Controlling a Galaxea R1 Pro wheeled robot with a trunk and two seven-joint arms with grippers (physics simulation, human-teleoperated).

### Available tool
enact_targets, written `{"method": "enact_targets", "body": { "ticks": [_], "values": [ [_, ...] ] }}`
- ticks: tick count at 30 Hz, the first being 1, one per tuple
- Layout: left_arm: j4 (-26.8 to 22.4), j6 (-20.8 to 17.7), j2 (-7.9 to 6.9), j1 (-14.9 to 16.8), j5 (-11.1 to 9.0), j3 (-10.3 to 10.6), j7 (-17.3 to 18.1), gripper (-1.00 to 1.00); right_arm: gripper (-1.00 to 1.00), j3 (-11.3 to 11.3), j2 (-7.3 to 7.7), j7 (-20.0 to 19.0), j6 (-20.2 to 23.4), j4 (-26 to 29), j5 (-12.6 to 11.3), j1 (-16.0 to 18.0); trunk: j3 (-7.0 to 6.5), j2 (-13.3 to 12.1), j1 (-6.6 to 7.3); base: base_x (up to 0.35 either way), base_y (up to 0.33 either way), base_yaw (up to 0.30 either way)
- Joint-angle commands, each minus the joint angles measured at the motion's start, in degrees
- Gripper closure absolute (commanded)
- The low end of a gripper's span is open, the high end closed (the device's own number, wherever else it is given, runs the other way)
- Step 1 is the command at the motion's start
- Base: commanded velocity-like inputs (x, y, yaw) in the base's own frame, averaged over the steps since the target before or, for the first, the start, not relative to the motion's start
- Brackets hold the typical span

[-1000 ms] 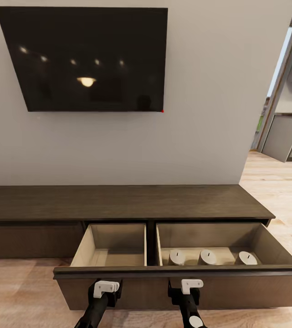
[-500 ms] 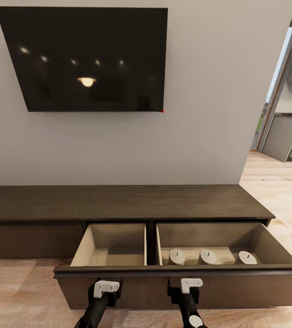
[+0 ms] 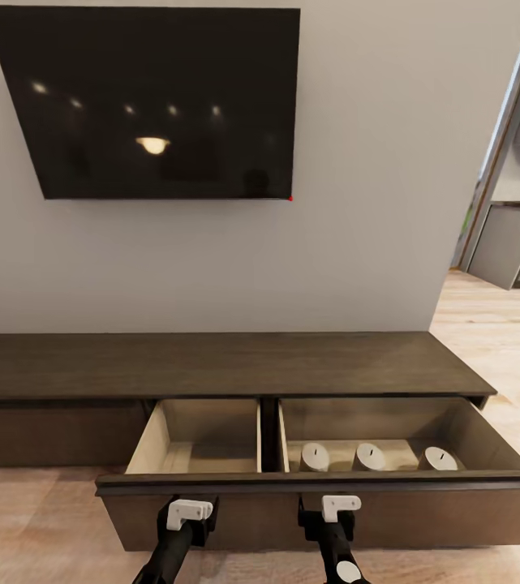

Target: Place each of the two pumpkins and all three candles from the living room inside a cabinet in the living room (use any cabinet), then make sure every cabinet is closed, and position the cauldron so it is next to a table in the living room.

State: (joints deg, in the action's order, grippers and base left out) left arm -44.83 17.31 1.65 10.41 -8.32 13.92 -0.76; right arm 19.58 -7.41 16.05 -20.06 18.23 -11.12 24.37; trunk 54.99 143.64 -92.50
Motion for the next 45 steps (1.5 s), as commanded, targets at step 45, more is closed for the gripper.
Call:
{"method": "enact_targets", "body": {
  "ticks": [45],
  "values": [
    [0.0,0.2,-0.07,0.0,-0.3,0.2,0.0,-1.0,-1.0,0.7,0.02,0.3,-0.2,0.0,-0.4,0.1,0.05,0.0,0.0,0.174,0.0,0.0]
  ]
}}
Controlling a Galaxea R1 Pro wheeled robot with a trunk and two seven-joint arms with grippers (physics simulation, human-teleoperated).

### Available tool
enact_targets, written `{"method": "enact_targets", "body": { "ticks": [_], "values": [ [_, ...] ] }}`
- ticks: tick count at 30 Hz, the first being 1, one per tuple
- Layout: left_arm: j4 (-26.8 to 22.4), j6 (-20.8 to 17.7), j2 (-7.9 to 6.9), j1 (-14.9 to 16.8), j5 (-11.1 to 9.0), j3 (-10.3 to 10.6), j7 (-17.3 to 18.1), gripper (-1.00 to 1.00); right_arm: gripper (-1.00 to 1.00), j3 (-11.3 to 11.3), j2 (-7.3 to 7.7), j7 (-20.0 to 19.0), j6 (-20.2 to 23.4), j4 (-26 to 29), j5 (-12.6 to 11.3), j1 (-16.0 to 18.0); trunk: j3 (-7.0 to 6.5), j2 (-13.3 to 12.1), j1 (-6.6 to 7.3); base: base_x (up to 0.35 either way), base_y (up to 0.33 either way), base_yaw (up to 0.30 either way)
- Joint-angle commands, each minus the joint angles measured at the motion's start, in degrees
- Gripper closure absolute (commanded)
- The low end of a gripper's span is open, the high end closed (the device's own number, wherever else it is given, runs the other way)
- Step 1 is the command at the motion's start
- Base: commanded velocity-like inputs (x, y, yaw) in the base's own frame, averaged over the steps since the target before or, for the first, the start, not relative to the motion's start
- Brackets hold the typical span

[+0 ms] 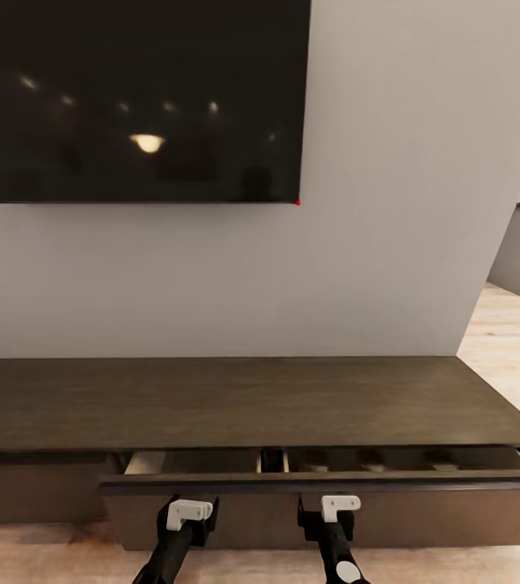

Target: Place each of the two pumpkins and all three candles from the living room inside a cabinet in the living room (use any cabinet), then make sure every cabinet is closed, and position the cauldron so it is next to a table in the living room.

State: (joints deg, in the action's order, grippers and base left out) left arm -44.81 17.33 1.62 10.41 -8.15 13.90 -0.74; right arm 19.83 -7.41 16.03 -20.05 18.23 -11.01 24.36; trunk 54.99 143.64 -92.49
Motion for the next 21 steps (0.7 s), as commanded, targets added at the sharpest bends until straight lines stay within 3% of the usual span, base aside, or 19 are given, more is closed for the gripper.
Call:
{"method": "enact_targets", "body": {
  "ticks": [1,7,21],
  "values": [
    [0.0,0.2,-0.04,0.1,-0.5,0.2,-0.1,-1.0,-1.0,0.4,0.03,0.3,-0.2,0.0,-0.5,0.1,0.05,0.0,0.0,0.184,0.0,0.0],
    [0.0,0.2,-0.04,0.1,-0.5,0.2,-0.1,-1.0,-1.0,0.5,0.03,0.3,-0.2,0.0,-0.5,0.1,0.05,0.0,0.0,0.164,0.0,0.0],
    [0.0,0.2,-0.04,0.1,-0.6,0.2,-0.1,-1.0,-1.0,0.5,0.03,0.3,-0.3,0.0,-0.5,0.1,0.05,0.0,0.0,0.058,0.0,0.0]
  ]
}}
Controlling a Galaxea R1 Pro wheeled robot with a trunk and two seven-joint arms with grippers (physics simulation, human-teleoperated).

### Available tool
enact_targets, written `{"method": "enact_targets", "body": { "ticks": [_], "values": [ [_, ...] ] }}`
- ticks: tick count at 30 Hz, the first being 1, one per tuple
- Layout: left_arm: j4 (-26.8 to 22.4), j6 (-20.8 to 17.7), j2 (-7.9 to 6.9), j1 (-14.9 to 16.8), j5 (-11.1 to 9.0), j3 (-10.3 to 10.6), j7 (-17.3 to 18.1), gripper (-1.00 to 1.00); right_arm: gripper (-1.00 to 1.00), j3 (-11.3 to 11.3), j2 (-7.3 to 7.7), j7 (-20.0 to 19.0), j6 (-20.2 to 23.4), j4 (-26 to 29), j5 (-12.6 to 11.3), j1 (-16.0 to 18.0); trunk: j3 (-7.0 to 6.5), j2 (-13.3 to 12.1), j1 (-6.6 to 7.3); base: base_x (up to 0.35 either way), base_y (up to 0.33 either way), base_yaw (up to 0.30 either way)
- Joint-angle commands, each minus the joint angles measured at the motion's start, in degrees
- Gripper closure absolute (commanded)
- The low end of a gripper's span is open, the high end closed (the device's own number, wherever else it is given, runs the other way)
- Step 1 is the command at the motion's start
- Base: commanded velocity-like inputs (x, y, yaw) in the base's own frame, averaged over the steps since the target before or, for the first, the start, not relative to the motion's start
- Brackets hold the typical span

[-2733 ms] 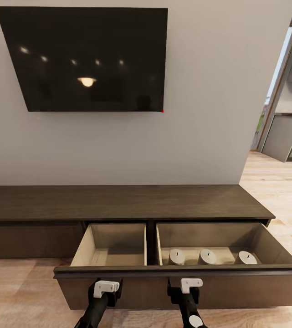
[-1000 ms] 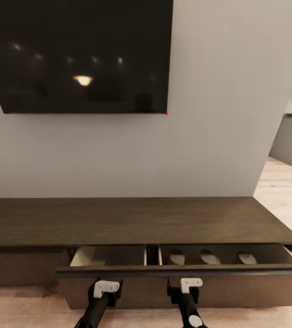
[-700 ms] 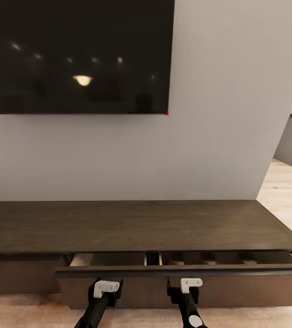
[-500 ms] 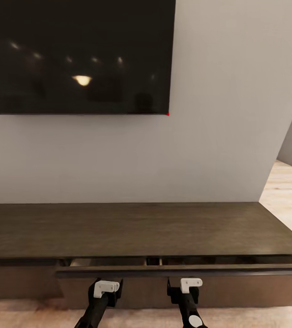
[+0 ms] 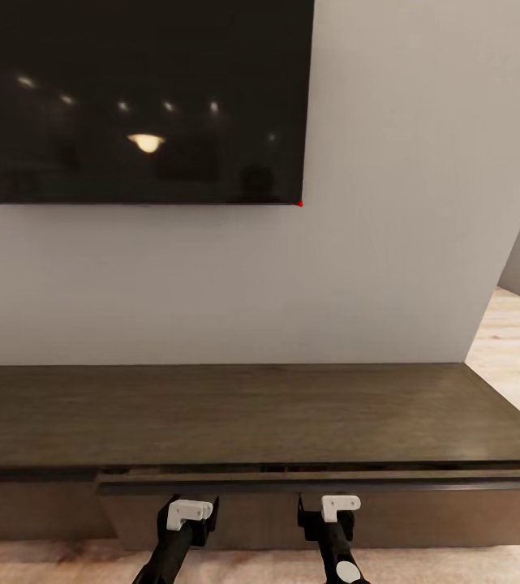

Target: Place each of the two pumpkins and all three candles from the living room inside a cabinet in the living room (use any cabinet), then make sure every cabinet is closed, and position the cauldron so it is next to a table in the living room.

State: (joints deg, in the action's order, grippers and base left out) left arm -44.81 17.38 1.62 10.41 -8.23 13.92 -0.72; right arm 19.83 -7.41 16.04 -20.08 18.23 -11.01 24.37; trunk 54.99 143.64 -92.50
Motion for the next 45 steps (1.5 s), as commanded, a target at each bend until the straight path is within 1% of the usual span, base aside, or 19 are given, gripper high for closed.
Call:
{"method": "enact_targets", "body": {
  "ticks": [1,18,35,45],
  "values": [
    [0.0,0.2,-0.04,0.1,-0.5,0.2,-0.1,-1.0,-1.0,0.5,0.02,0.3,-0.2,0.0,-0.5,0.1,0.05,0.0,0.01,0.039,0.0,0.0],
    [0.0,0.2,-0.04,0.1,-0.8,0.2,-0.1,-1.0,-1.0,0.5,0.05,0.3,-0.2,0.0,-0.5,0.1,0.05,0.0,0.01,0.05,0.0,0.0],
    [0.0,0.2,-0.05,0.1,-0.8,0.2,-0.1,-1.0,-1.0,0.5,0.03,0.3,-0.2,-0.1,-0.5,0.1,0.05,0.0,0.01,-0.186,0.0,0.0],
    [-0.5,-0.4,0.11,0.1,-0.5,0.3,-0.6,-1.0,-1.0,0.5,0.02,0.2,-0.2,0.0,-0.5,0.1,0.05,0.0,0.01,-0.03,0.0,0.0]
  ]
}}
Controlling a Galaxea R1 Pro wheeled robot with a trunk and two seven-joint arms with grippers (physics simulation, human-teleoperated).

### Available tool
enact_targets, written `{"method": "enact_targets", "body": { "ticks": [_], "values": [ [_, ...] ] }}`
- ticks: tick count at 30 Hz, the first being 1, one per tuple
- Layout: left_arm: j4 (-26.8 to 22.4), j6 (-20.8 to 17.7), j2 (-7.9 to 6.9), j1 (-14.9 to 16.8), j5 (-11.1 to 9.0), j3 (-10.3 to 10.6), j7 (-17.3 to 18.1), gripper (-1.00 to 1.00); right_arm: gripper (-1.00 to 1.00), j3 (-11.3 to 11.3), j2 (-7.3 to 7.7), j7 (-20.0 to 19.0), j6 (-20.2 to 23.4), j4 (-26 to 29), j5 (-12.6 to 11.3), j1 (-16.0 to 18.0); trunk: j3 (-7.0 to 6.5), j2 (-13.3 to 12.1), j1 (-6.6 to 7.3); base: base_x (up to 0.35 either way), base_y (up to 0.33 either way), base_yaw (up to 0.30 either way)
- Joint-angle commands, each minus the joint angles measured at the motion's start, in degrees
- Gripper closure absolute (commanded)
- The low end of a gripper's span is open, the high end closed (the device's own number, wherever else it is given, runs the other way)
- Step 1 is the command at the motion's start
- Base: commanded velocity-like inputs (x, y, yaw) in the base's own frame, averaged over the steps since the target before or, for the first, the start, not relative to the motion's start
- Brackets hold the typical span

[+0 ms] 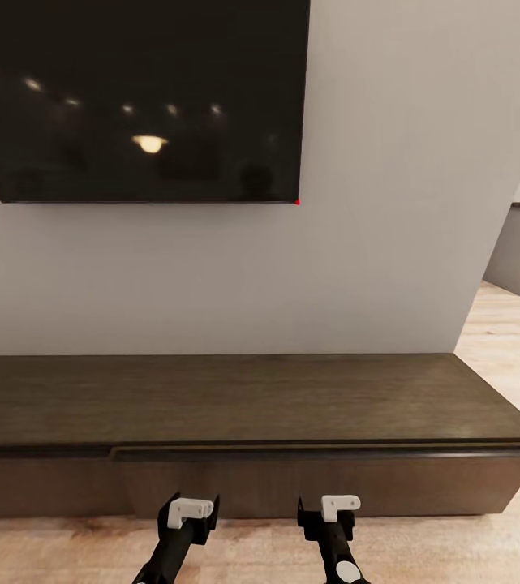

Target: Place each of the two pumpkins and all three candles from the living room inside a cabinet in the living room (use any cabinet), then make sure every cabinet is closed, and position the cauldron so it is next to a table in the living room.

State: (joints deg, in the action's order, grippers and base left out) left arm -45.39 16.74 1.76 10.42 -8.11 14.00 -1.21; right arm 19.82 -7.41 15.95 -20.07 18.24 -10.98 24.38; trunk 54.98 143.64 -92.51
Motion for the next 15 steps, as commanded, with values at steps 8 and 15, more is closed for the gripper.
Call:
{"method": "enact_targets", "body": {
  "ticks": [8,15],
  "values": [
    [-0.1,0.1,-0.02,0.0,-0.5,0.2,-0.6,-1.0,-1.0,0.5,0.02,0.3,-0.2,0.0,-0.5,0.1,0.05,0.0,0.01,-0.001,0.0,0.0],
    [0.1,0.1,-0.06,0.0,-0.5,0.2,-0.6,-1.0,-1.0,0.4,0.08,0.3,-0.2,0.0,-0.5,0.1,0.05,0.0,0.01,0.0,0.0,0.0]
  ]
}}
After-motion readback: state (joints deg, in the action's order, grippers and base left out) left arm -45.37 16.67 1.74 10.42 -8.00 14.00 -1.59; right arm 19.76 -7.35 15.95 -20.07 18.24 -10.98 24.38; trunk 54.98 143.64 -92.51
